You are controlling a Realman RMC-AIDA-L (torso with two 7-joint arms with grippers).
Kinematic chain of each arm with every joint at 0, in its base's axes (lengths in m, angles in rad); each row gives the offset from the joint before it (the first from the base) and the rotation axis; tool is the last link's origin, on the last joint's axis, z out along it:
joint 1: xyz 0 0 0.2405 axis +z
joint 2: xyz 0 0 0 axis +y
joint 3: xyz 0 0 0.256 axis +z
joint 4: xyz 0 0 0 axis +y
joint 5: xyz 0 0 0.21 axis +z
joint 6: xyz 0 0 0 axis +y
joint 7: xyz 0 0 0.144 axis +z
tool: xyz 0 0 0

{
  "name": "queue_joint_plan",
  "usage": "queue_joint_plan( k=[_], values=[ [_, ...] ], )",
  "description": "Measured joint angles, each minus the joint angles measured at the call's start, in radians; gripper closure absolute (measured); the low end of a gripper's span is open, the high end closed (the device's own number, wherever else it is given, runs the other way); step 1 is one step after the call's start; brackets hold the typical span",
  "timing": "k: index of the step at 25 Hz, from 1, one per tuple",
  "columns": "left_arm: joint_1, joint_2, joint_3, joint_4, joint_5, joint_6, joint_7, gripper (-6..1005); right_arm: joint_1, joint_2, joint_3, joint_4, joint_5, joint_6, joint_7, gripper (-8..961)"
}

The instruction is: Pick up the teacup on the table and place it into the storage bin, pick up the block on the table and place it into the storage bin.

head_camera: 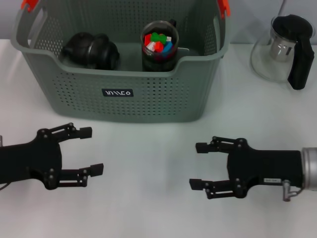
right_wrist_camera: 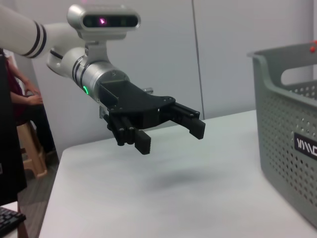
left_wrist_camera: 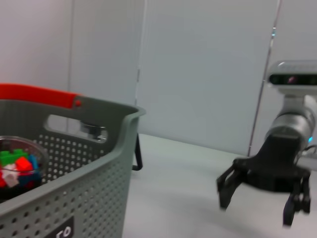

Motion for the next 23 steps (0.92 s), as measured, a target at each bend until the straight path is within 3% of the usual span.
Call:
queue_joint_plan(
  k=[3,11,23],
  values=[
    [0.000,-0.004,0.008,-0.010,0.006,-0.002,0.024,98,0.035,0.000,0.004,0.062,-0.002,0.017,-0.039,69],
    [-0.001,-0.017,0.095,-0.022,0.008,-0.008,0.028,101,0.045,0.004,0.009,0.074,0.040,0.017,-0.064,69],
    [-0.015,-0.015,0.098,-0.025,0.008,-0.022,0.018,102,0.046,0.000,0.008,0.076,0.041,0.003,-0.064,69]
  ],
)
